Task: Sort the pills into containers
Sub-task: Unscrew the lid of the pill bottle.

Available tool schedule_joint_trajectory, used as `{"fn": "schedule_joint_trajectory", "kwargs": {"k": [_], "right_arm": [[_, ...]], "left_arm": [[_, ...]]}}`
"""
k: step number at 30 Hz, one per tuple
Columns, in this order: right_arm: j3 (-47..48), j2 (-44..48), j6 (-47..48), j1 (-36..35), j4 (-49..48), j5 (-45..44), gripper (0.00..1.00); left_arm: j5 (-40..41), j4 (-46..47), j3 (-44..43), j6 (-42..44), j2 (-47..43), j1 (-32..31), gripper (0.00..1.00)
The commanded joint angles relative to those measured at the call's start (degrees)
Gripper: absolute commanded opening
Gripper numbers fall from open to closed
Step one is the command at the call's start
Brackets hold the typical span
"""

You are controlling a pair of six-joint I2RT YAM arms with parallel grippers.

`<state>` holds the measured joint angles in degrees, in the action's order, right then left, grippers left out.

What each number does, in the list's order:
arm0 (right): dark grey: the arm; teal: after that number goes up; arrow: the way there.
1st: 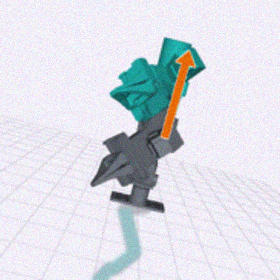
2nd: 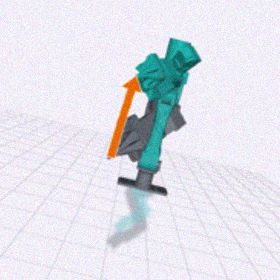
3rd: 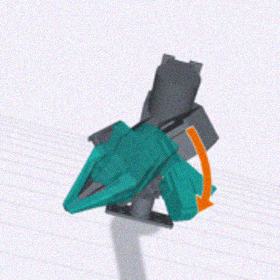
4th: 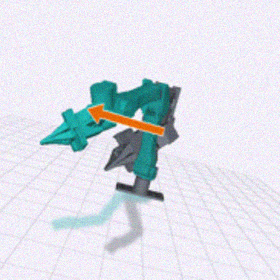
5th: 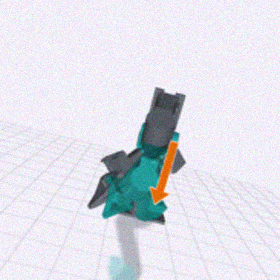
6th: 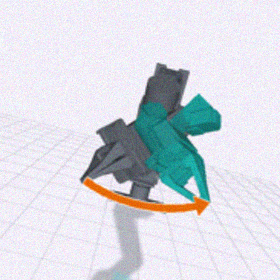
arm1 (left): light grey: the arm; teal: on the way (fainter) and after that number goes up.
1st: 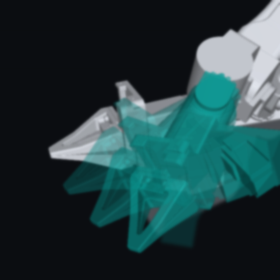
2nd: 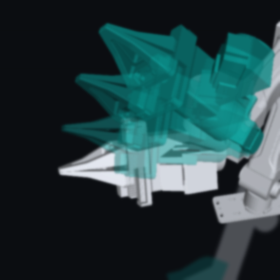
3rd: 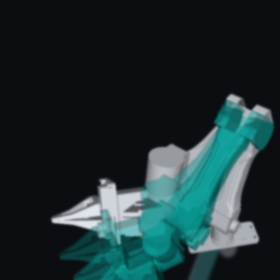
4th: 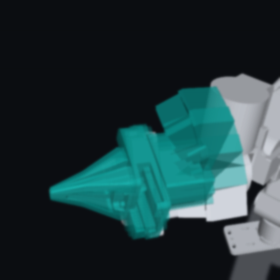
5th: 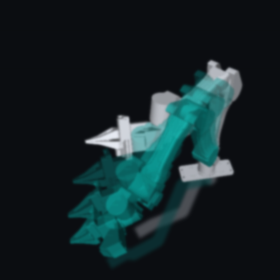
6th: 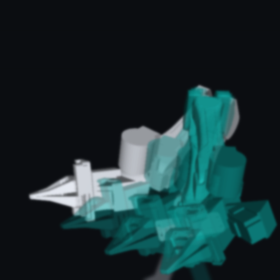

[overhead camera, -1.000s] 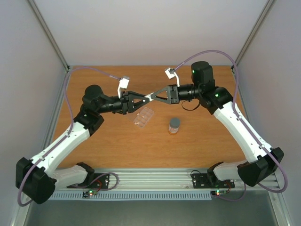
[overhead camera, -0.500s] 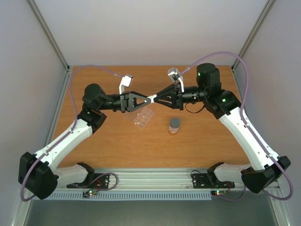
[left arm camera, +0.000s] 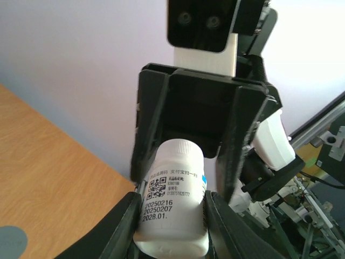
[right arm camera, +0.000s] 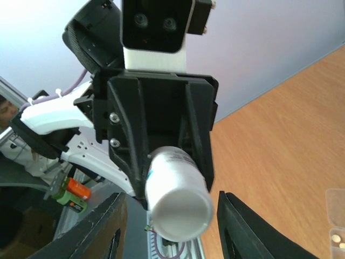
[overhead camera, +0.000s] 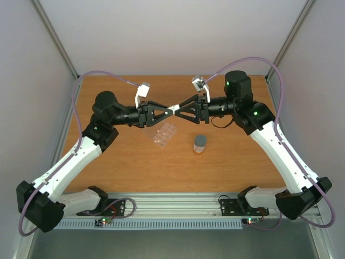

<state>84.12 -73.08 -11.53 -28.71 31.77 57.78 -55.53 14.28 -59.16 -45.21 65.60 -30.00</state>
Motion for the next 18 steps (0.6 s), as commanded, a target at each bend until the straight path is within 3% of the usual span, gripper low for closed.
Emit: {"fn": "schedule_joint_trajectory", "kwargs": {"k": [1, 8, 18], "right_arm": [[1.9, -0.1, -9.3, -0.2, -4.7, 2.9, 0.48], [2.0, -1.5, -18.6, -0.2, -4.7, 1.4, 0.51], [1.6, -2.5, -22.6, -0.2, -4.0, 0.5, 0.47]], "left_arm": [[2.6, -5.0, -1.9, 6.2, -1.3, -0.2, 0.0], [5.7, -8.9, -2.1, 12.0, -2.2, -0.3, 0.0], [6.8, -10.4, -2.3, 15.5, -2.8, -0.6, 0.0]]}}
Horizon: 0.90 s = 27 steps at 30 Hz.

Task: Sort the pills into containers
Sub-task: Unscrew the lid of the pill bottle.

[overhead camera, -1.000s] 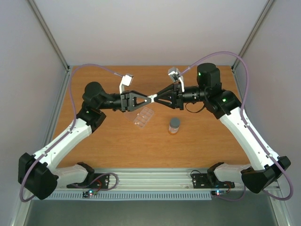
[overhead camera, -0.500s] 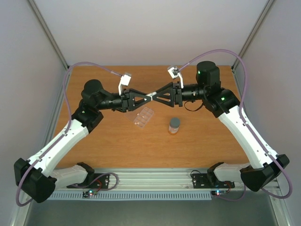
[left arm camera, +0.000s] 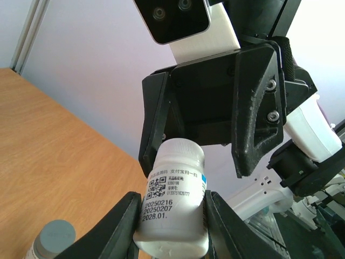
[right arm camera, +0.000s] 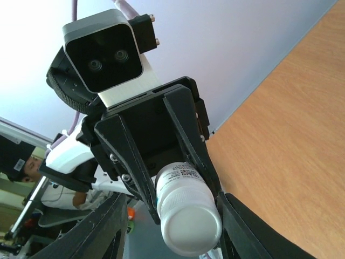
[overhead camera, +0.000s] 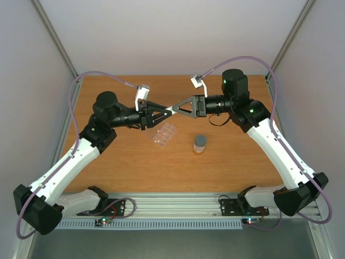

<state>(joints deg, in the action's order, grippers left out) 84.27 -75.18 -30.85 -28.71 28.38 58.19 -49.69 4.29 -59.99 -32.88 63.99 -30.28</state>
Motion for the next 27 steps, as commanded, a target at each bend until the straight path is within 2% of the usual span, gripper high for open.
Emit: {"fn": "schedule_joint_trajectory", "kwargs": {"k": [1, 3, 9, 11, 16, 22, 27], "right_arm": [[1.5, -0.4, -3.5, -0.2, -0.7, 0.0, 0.45], [1.5, -0.6, -3.8, -0.2, -0.5, -0.1, 0.39], [1.7, -0.9, -3.7, -0.2, 0.1, -0.8, 0.14], [2.0, -0.9, -2.7, -0.2, 1.1, -1.3, 0.1], [3.0, -0.3, 4.5, -0.2, 3.5, -2.7, 0.07], [0.8, 4.2, 20.4, -0.2, 2.2, -3.1, 0.08], [1.7, 4.8, 27.5, -0.2, 3.6, -5.9, 0.11]], "left_arm": [[1.1, -0.6, -1.4, 3.4, -1.1, -0.3, 0.0], [1.2, -0.9, -1.4, 4.0, -1.2, -0.4, 0.0], [1.9, -1.1, -1.1, 4.7, -1.6, -0.5, 0.0], [2.0, -1.0, -1.2, 4.8, -1.8, -0.4, 0.0], [-1.0, 4.1, 0.1, 0.8, -1.3, -0.4, 0.0], [-8.7, 17.5, 1.2, -14.2, 2.8, -0.1, 0.0], [-11.4, 19.9, -0.3, -20.0, 5.1, -0.2, 0.0]]}}
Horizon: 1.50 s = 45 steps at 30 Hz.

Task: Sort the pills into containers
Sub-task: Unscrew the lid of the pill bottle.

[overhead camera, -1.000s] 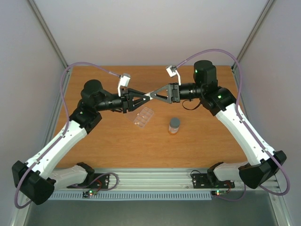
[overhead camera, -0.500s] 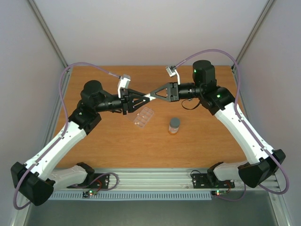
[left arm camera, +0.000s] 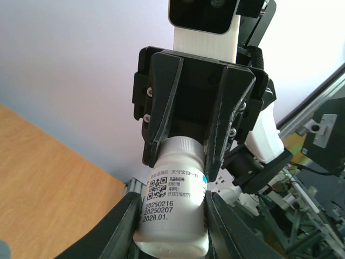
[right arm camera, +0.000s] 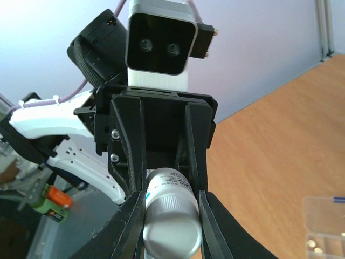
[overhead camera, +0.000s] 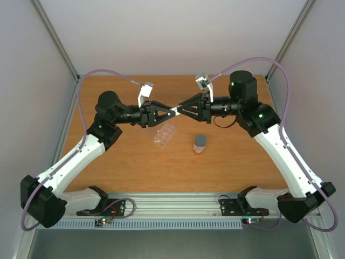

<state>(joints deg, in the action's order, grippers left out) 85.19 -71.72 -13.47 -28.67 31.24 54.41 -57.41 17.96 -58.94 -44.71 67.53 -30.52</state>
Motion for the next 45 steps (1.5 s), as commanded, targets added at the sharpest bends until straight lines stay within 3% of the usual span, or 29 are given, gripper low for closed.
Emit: {"fn": "schedule_joint_trajectory", "kwargs": {"k": [1, 7, 13, 19, 26, 33, 45], "right_arm": [[1.3, 1.0, 10.8, -0.3, 1.3, -2.2, 0.11], [2.1, 0.5, 11.6, -0.2, 1.2, -1.7, 0.23], [2.3, -0.1, 7.6, -0.3, -0.7, -1.3, 0.47], [3.8, -0.9, 2.1, 1.0, -1.5, -1.9, 0.57], [5.2, -3.6, -7.2, 3.0, 1.6, -3.2, 0.59], [1.1, -3.0, -21.9, 4.3, -4.5, 2.2, 0.59], [-0.1, -3.0, -23.2, 4.1, 0.3, 3.0, 0.57]], "left_arm": [[-3.9, 6.6, -1.7, -8.6, 1.7, 0.1, 0.0], [-4.7, 4.6, -3.0, -9.1, 2.2, 0.1, 0.0], [-1.5, -3.2, -4.1, -1.6, 0.8, 0.0, 0.0], [1.4, -6.6, -3.7, 3.3, -0.6, 0.0, 0.0], [3.1, -7.4, -3.9, 6.0, -1.9, 0.0, 0.0], [6.1, -11.9, -4.6, 13.0, -2.8, 0.0, 0.0], [7.1, -11.5, -5.4, 15.9, -1.2, 0.0, 0.0]]}}
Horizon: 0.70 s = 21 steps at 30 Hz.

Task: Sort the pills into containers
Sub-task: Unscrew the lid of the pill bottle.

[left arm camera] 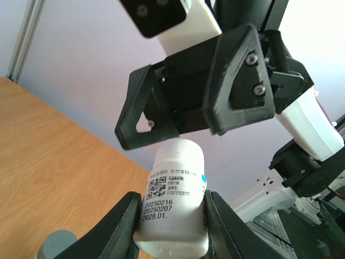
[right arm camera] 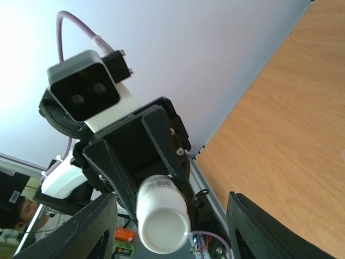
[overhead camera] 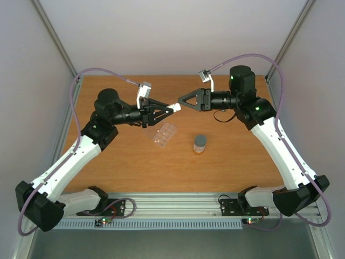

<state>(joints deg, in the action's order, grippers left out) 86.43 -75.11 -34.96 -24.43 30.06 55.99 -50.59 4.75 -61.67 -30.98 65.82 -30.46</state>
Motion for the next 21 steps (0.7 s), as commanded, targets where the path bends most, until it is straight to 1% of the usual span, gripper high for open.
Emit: {"fn": "schedule_joint_trajectory", "kwargs": {"k": [1, 10, 16, 18, 21], "right_arm": [[-1.6, 0.6, -1.8, -0.1, 1.5, 1.5, 0.57], [-2.3, 0.3, -2.7, -0.5, 0.7, 2.0, 0.57], [-1.9, -0.2, -2.9, -0.5, 0.6, 2.7, 0.53], [-1.9, -0.4, -2.9, -0.5, 0.4, 3.1, 0.47], [-1.9, -0.6, -2.5, -0.6, 0.5, 3.4, 0.34]], "left_arm": [[0.1, 1.8, -2.7, 2.2, 0.8, 0.0, 0.0], [-0.2, 3.2, -2.8, 1.8, 2.1, -0.2, 0.0], [0.2, 3.3, -2.9, 2.2, 2.8, -0.4, 0.0], [0.4, 3.3, -3.0, 2.2, 3.1, -0.5, 0.0], [0.6, 3.8, -3.0, 2.2, 3.4, -0.4, 0.0]]}}
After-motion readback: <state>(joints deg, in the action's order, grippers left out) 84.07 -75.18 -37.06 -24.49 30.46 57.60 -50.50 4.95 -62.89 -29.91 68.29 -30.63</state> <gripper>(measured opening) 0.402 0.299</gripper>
